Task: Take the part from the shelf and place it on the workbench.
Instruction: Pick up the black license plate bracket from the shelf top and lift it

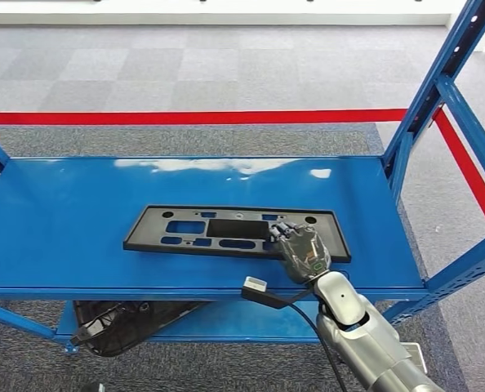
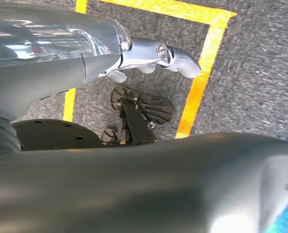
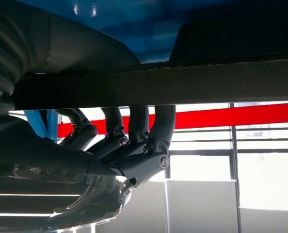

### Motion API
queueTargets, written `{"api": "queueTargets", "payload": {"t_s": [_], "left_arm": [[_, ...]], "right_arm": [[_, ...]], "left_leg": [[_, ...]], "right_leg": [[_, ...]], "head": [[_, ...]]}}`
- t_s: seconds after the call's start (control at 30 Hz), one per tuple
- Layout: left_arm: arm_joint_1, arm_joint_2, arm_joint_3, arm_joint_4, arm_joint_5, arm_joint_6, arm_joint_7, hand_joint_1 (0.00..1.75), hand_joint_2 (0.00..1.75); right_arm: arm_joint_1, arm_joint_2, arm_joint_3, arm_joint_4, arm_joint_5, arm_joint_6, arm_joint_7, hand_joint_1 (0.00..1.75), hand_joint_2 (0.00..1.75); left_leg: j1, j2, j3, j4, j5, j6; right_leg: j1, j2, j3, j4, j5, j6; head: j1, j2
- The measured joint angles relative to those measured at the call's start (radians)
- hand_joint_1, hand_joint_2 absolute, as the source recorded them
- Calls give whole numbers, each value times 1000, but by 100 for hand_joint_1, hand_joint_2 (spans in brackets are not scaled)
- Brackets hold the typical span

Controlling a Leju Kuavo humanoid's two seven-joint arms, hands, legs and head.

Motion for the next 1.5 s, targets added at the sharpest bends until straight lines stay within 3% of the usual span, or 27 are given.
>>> {"api": "queueTargets", "payload": {"t_s": [0.03, 0.17, 0.63, 0.93, 1.5], "left_arm": [[0, 0, -1, 0, 0, -2, -7, 0, 0], [1, 0, -3, 0, 1, -7, -28, 0, 175], [5, 1, 0, 0, 25, -54, -75, 0, 175], [9, 1, 2, 0, 28, -63, -33, 0, 175], [12, 6, 31, 0, 57, -9, 23, 0, 175]], "right_arm": [[5, -1, -3, -8, -3, -2, -3, 175, 175], [31, -10, -13, -53, -22, -7, -16, 175, 175], [147, -94, -45, -425, -216, 26, -112, 175, 175], [187, -146, -60, -611, -535, 186, -224, 175, 175], [227, -181, -61, -721, -832, 399, -314, 175, 175]], "left_leg": [[0, 0, 0, 0, 0, 0], [0, 0, 0, 0, 0, 0], [0, 0, -1, 0, 0, 0], [0, 0, -1, 0, 0, 0], [0, 0, -1, 0, 0, 0]], "right_leg": [[0, 0, 0, 0, 0, 0], [0, 0, 0, 0, 0, 0], [0, 0, -1, 0, 0, 0], [0, 0, -1, 0, 0, 0], [0, 0, -1, 0, 0, 0]], "head": [[0, 0], [0, 0], [0, 0], [0, 0], [0, 0]]}}
